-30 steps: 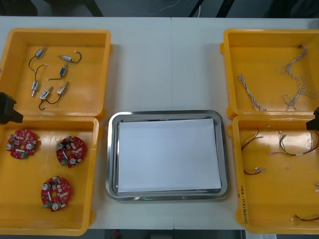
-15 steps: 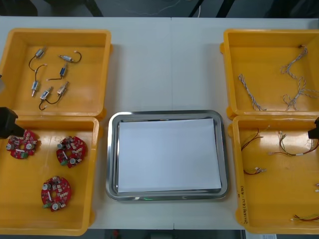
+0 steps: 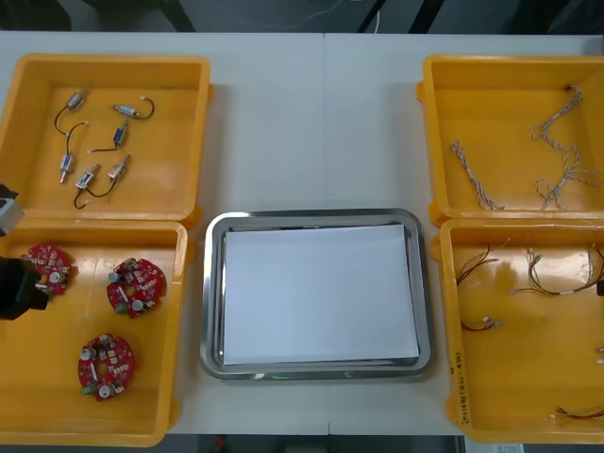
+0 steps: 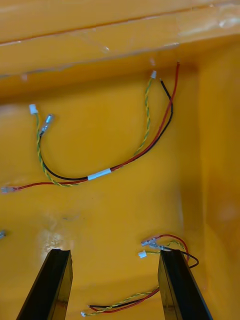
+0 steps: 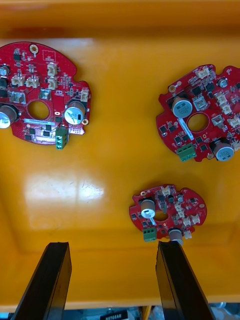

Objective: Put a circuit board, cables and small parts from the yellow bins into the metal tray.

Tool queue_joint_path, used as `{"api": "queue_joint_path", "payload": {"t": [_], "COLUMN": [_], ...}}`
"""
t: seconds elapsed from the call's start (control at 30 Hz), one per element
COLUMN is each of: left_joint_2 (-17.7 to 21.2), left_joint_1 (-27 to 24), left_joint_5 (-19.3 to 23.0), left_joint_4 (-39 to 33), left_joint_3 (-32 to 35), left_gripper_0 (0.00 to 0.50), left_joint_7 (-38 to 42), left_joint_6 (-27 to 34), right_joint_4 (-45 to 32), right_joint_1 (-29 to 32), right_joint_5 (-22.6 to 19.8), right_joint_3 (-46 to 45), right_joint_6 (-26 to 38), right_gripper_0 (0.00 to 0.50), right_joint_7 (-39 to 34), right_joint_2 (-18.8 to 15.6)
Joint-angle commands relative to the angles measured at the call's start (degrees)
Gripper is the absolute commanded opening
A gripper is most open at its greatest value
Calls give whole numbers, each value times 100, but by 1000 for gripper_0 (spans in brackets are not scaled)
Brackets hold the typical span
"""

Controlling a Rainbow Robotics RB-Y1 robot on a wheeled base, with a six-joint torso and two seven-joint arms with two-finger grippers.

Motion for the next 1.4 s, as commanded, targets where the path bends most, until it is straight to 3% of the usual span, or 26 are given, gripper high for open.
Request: {"api": "queue_joint_path", "payload": {"t": [0.03,0.37,0.57,0.83,1.13,1.4], "left_joint_2": [265,212,212,203,177,124], "left_joint_1": [603,1359,1587,1666,1833,2080], "left_joint_5": [-79,-140,-597,-1090,-1424,-1520], "left_joint_4": [-311,-478,-478,-469,-443,-425], "left_joint_3": [-48,-101,-461,-901,-1235,-1296], "left_gripper_0": [500,500,500,500,500,500], "left_joint_7": [-482,-614,-649,-552,-412,-403], "left_joint_6": [-564,-1601,-2207,-2409,-2814,-3086], "right_joint_4": [-181,-181,-181,48,443,830], "right_joint_1": [380,529,608,828,916,1021], "right_joint_5": [-33,266,512,723,749,819], "right_joint_3": [-383,-391,-391,-251,-84,127], "right_joint_6": [-286,-382,-382,-655,-910,-1384], "right_gripper_0": [500,500,500,500,500,500], "right_joint_7": [-328,-1479,-2279,-3360,-3922,-3957], "right_joint_2": [152,451,697,829,829,829]}}
